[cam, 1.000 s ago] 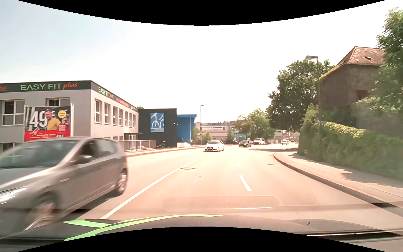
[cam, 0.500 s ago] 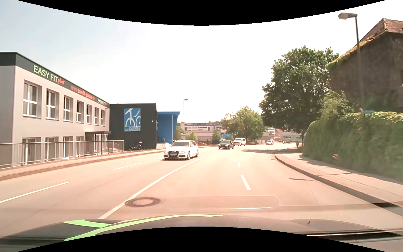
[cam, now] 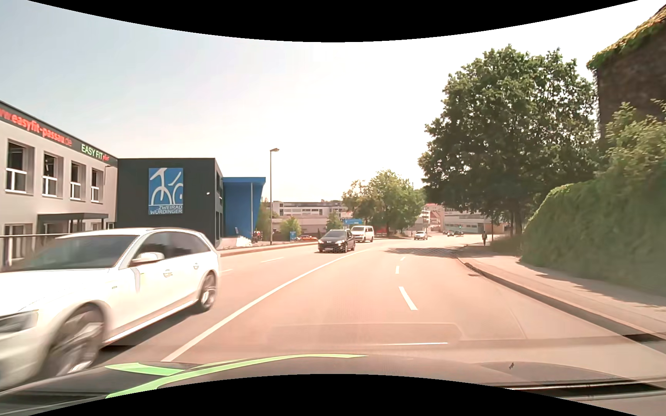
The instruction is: Follow the waypoints while adhering to traffic rules and regulations
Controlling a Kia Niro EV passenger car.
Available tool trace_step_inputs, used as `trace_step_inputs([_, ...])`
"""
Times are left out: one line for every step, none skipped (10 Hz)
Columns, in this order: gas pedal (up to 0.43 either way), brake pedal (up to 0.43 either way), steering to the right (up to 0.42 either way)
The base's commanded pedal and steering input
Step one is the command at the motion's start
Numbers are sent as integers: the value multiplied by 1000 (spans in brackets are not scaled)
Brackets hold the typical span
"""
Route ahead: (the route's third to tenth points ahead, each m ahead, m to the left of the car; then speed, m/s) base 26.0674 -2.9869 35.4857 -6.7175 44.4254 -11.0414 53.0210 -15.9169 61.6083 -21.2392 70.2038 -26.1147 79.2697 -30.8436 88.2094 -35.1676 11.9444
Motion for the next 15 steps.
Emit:
trace_step_inputs([8,0,53])
trace_step_inputs([8,0,53])
trace_step_inputs([8,0,53])
trace_step_inputs([8,0,53])
trace_step_inputs([8,0,54])
trace_step_inputs([8,0,55])
trace_step_inputs([8,0,55])
trace_step_inputs([8,0,55])
trace_step_inputs([8,0,55])
trace_step_inputs([8,0,56])
trace_step_inputs([8,0,56])
trace_step_inputs([8,0,56])
trace_step_inputs([8,0,56])
trace_step_inputs([8,0,58])
trace_step_inputs([8,0,58])
